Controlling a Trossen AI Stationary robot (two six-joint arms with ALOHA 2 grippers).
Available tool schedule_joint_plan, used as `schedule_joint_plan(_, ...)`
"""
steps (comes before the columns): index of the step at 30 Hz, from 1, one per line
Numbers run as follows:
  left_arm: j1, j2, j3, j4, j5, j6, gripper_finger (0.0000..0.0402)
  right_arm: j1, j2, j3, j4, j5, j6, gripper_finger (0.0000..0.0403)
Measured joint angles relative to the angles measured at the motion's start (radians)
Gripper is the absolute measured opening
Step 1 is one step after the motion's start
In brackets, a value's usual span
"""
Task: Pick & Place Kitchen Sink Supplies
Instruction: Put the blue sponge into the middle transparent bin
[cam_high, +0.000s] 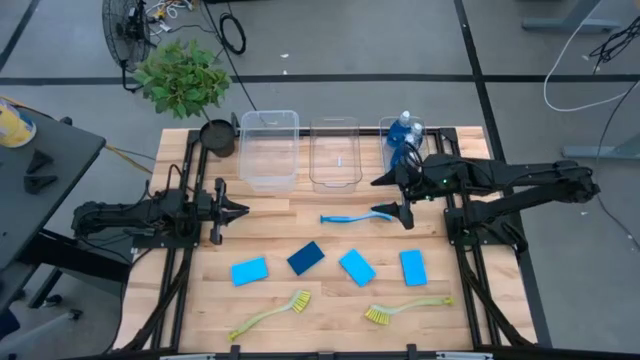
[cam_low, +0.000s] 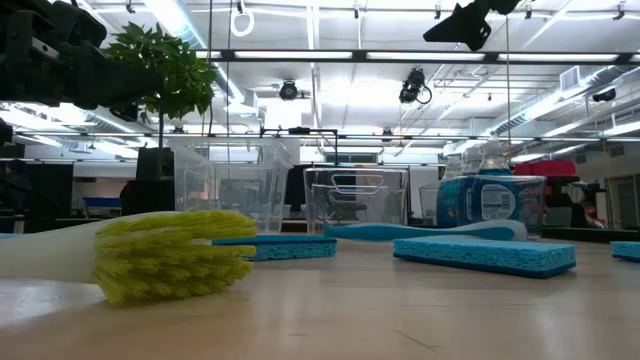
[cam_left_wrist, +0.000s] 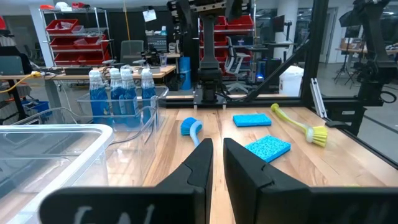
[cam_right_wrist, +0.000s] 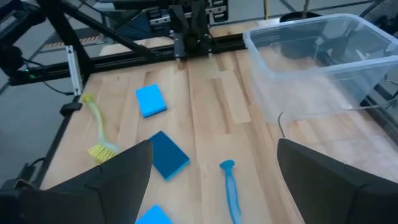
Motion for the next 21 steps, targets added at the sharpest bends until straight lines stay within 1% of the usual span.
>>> schedule_joint_plan(7, 0.000, 0.000, 0.000, 0.000, 0.000, 0.000, 0.0044, 0.067, 0.072, 0.000, 0.088, 0.006, 0.076, 0.0346)
schedule_joint_plan(17, 0.000, 0.000, 0.000, 0.000, 0.000, 0.000, 0.0044, 0.148, 0.188, 0.000, 0.092, 0.004, 0.080, 0.0346)
schedule_joint_plan(21, 0.000, 0.000, 0.000, 0.000, 0.000, 0.000, 0.0044, 0.173, 0.235, 0.000, 0.090, 0.004, 0.108, 0.0346)
